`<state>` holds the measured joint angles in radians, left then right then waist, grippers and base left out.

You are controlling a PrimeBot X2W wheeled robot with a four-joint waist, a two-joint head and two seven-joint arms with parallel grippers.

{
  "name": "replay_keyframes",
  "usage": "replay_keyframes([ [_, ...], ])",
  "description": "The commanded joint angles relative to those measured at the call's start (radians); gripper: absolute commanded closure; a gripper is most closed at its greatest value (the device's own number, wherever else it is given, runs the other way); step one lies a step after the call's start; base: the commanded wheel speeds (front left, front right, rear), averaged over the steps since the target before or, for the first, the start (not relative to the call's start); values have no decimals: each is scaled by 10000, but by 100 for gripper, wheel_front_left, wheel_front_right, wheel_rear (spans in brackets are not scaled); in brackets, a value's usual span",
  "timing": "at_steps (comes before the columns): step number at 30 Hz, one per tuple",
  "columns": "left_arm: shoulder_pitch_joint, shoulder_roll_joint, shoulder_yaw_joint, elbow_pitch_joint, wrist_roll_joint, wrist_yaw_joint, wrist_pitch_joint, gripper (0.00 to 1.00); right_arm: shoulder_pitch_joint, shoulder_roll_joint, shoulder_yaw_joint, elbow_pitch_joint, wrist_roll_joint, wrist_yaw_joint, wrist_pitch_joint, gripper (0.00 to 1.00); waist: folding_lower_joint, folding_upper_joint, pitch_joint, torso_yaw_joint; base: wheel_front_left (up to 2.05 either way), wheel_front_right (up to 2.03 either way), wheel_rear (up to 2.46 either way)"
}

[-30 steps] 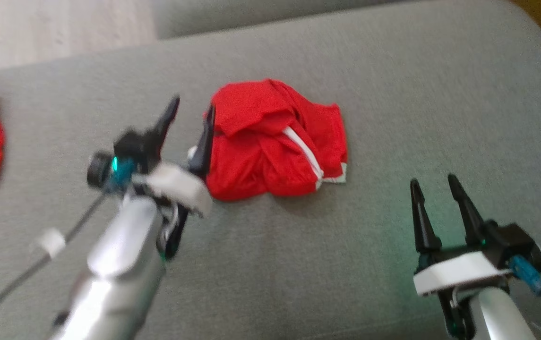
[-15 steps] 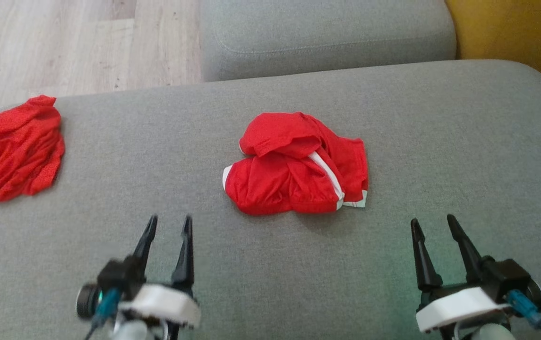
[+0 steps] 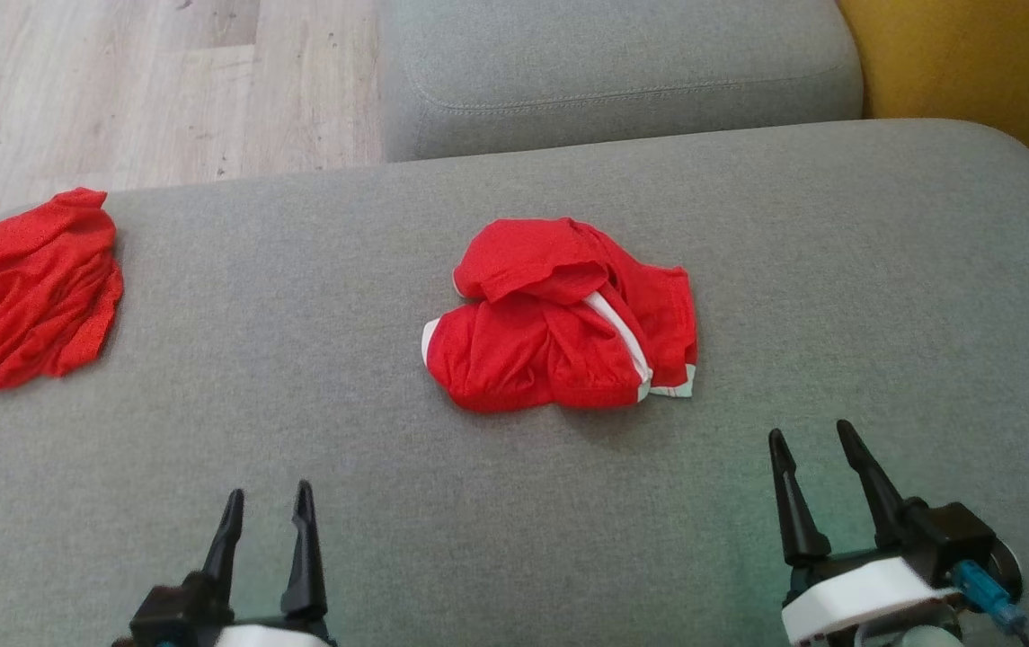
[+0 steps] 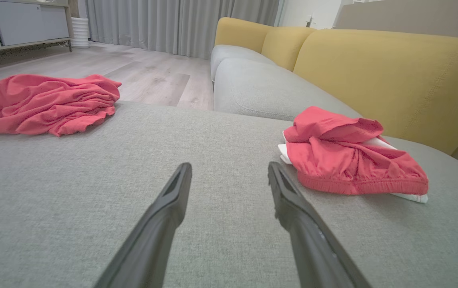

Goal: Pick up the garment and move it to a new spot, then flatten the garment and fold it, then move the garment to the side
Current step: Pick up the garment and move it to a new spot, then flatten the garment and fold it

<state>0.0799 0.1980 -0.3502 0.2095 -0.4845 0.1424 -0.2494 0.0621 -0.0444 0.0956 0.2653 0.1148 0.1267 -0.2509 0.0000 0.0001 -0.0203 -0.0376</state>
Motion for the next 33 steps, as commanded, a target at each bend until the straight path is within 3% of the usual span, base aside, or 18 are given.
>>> replay_keyframes([
  [1, -279, 93, 435, -343, -15, 57, -122, 0, -240, -58, 301, -288, 41, 40, -109, 0, 0, -1, 9, 7, 0, 0, 0],
  [17, -143, -90, 596, -42, 114, -174, -123, 0, -369, -58, 386, -86, 138, 40, -109, 0, 0, -1, 7, 67, 0, 0, 0],
  [33, -208, -79, 484, -9, 90, -115, -101, 0, -405, -58, 331, -61, 116, 40, -109, 0, 0, -1, 90, 287, 0, 0, 0],
])
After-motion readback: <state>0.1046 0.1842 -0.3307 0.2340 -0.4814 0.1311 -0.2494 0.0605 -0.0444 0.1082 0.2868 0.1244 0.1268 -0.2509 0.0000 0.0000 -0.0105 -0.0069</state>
